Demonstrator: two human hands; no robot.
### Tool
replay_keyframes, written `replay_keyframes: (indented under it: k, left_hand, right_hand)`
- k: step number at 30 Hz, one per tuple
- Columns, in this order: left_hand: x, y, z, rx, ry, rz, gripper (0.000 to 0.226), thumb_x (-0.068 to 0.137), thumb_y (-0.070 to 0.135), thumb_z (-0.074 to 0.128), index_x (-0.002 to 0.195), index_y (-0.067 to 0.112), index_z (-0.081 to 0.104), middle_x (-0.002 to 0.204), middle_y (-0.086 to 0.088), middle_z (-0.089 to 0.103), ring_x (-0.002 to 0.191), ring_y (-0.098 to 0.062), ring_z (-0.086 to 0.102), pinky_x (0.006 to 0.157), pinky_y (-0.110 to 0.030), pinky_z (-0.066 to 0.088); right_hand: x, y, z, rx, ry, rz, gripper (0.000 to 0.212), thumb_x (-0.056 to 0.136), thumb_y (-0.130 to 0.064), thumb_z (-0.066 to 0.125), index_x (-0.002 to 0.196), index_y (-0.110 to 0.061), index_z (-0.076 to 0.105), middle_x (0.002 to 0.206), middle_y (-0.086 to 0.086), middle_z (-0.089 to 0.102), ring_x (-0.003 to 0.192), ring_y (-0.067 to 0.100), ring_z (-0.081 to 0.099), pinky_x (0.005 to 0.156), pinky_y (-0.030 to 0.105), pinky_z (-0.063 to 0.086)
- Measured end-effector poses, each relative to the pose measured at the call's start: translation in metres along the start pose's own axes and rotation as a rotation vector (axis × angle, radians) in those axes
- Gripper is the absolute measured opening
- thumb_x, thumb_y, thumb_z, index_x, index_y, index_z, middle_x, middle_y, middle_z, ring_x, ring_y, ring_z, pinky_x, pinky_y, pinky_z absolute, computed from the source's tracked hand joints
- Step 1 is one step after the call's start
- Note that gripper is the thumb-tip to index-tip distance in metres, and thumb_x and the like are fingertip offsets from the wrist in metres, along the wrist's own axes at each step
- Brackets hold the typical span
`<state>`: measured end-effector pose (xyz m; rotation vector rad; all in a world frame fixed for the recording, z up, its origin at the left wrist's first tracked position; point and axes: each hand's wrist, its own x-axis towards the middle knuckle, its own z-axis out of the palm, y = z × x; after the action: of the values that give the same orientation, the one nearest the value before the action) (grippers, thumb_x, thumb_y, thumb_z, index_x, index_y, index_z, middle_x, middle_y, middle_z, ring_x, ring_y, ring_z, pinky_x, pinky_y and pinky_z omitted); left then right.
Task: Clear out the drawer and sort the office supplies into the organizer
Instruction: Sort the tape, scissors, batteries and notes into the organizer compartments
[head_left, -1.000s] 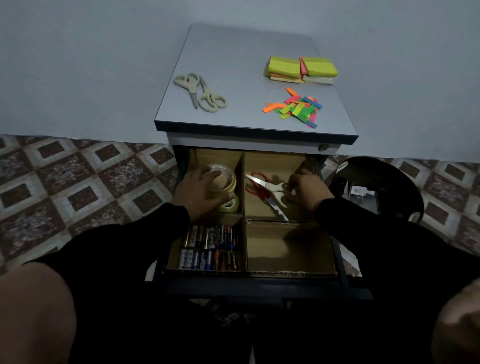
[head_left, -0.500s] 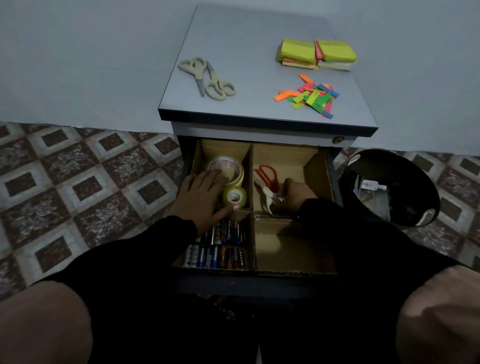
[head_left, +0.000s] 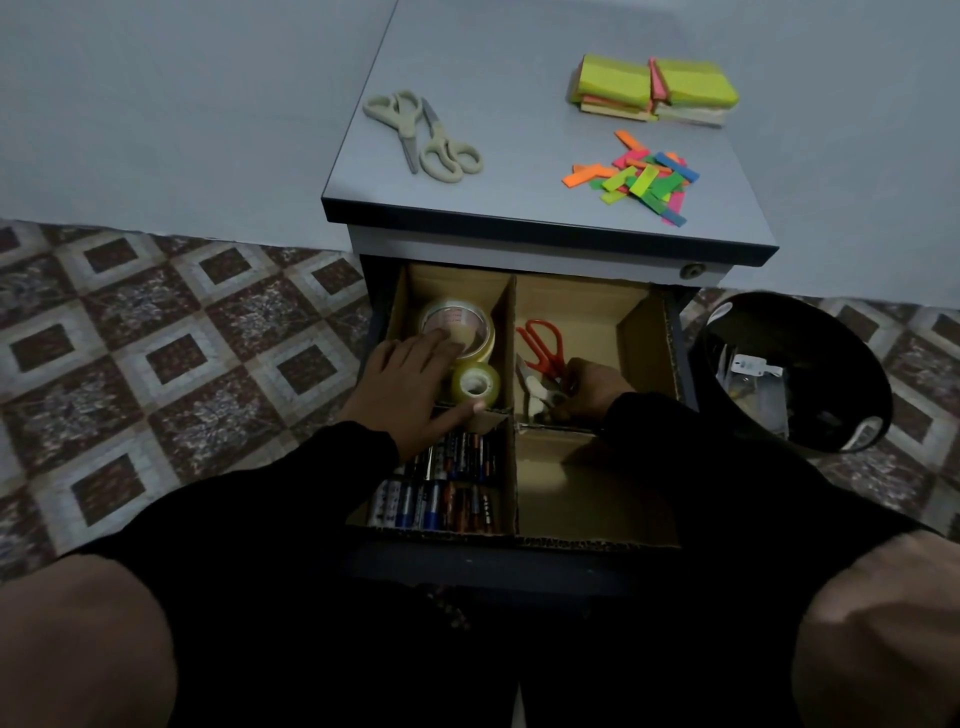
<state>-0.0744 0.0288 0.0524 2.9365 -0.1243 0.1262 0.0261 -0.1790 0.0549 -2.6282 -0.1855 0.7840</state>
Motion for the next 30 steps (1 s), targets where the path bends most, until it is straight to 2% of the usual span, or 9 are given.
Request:
replay_keyframes:
  k: [3, 8, 10, 14, 17, 19, 23, 27, 30]
  left_hand:
    - [0.0, 0.0, 0.001, -0.007, -0.001, -0.001, 0.085, 0.078, 0.071, 0.023, 0.137, 0.014, 0.044, 0.144, -0.01, 0.042, 0.13, -0.027, 0.04, 0.107, -0.036, 0.014]
    - [0.0, -0.001, 0.002, -0.013, 0.003, -0.008, 0.087, 0.077, 0.072, 0.021, 0.139, 0.014, 0.042, 0.146, -0.009, 0.039, 0.131, -0.026, 0.039, 0.11, -0.039, 0.017]
    - [0.0, -0.002, 0.002, -0.011, 0.004, -0.006, 0.087, 0.077, 0.073, 0.02, 0.14, 0.015, 0.041, 0.147, -0.008, 0.039, 0.131, -0.025, 0.039, 0.11, -0.039, 0.017]
    - [0.0, -0.001, 0.002, -0.016, 0.022, 0.001, 0.087, 0.077, 0.072, 0.02, 0.139, 0.015, 0.042, 0.146, -0.008, 0.039, 0.13, -0.025, 0.04, 0.109, -0.037, 0.015]
    - [0.001, -0.002, 0.003, -0.022, 0.01, 0.002, 0.088, 0.076, 0.073, 0.019, 0.139, 0.015, 0.041, 0.147, -0.008, 0.039, 0.13, -0.026, 0.04, 0.11, -0.039, 0.017]
    - [0.001, -0.003, 0.004, -0.018, 0.009, 0.007, 0.087, 0.076, 0.072, 0.02, 0.139, 0.015, 0.042, 0.146, -0.008, 0.039, 0.129, -0.027, 0.041, 0.109, -0.04, 0.018]
    - [0.0, -0.002, 0.004, -0.013, 0.003, 0.003, 0.09, 0.075, 0.073, 0.017, 0.14, 0.016, 0.04, 0.147, -0.008, 0.038, 0.129, -0.026, 0.04, 0.11, -0.04, 0.018]
    - [0.0, -0.001, 0.0, -0.031, -0.005, 0.009, 0.091, 0.074, 0.075, 0.015, 0.14, 0.018, 0.039, 0.148, -0.006, 0.037, 0.132, -0.024, 0.037, 0.111, -0.039, 0.017]
    - [0.003, -0.003, -0.002, -0.097, -0.006, 0.01, 0.088, 0.074, 0.073, 0.019, 0.139, 0.018, 0.041, 0.146, -0.005, 0.039, 0.132, -0.023, 0.037, 0.11, -0.038, 0.019]
  right_hand:
    - [0.002, 0.003, 0.001, 0.068, 0.027, -0.024, 0.038, 0.086, -0.012, 0.064, 0.123, -0.013, 0.055, 0.121, 0.007, 0.059, 0.11, 0.022, 0.054, 0.082, 0.023, 0.038]
    - [0.005, 0.009, -0.001, 0.205, -0.008, -0.028, 0.014, 0.082, -0.004, 0.066, 0.09, -0.015, 0.062, 0.111, 0.008, 0.061, 0.087, 0.018, 0.057, 0.079, 0.025, 0.047]
    - [0.005, 0.01, 0.0, 0.224, -0.007, -0.05, 0.014, 0.083, -0.003, 0.065, 0.091, -0.014, 0.065, 0.119, 0.006, 0.06, 0.087, 0.017, 0.06, 0.079, 0.023, 0.049]
    - [0.005, 0.01, 0.001, 0.279, -0.019, -0.047, 0.018, 0.085, 0.002, 0.06, 0.099, -0.008, 0.066, 0.126, 0.005, 0.056, 0.072, 0.007, 0.059, 0.057, 0.012, 0.048]
    - [0.005, 0.009, 0.001, 0.287, -0.026, -0.041, 0.02, 0.084, 0.003, 0.06, 0.1, -0.008, 0.067, 0.129, 0.007, 0.056, 0.097, 0.019, 0.062, 0.079, 0.022, 0.053]
    - [0.006, 0.009, 0.0, 0.235, -0.026, -0.037, 0.021, 0.083, 0.002, 0.063, 0.098, -0.012, 0.067, 0.129, 0.008, 0.056, 0.11, 0.025, 0.058, 0.089, 0.028, 0.05]
    - [0.003, 0.007, 0.0, 0.208, -0.021, -0.037, 0.023, 0.084, -0.001, 0.062, 0.104, -0.012, 0.067, 0.126, 0.008, 0.057, 0.107, 0.025, 0.059, 0.093, 0.032, 0.05]
    - [-0.006, 0.003, -0.003, 0.201, 0.082, -0.074, 0.022, 0.087, -0.005, 0.06, 0.107, -0.012, 0.065, 0.114, 0.008, 0.061, 0.103, 0.021, 0.057, 0.089, 0.026, 0.046]
    - [-0.017, -0.002, -0.008, 0.26, 0.175, -0.119, 0.013, 0.086, -0.003, 0.059, 0.096, -0.011, 0.063, 0.106, 0.005, 0.06, 0.1, 0.019, 0.055, 0.091, 0.03, 0.046]
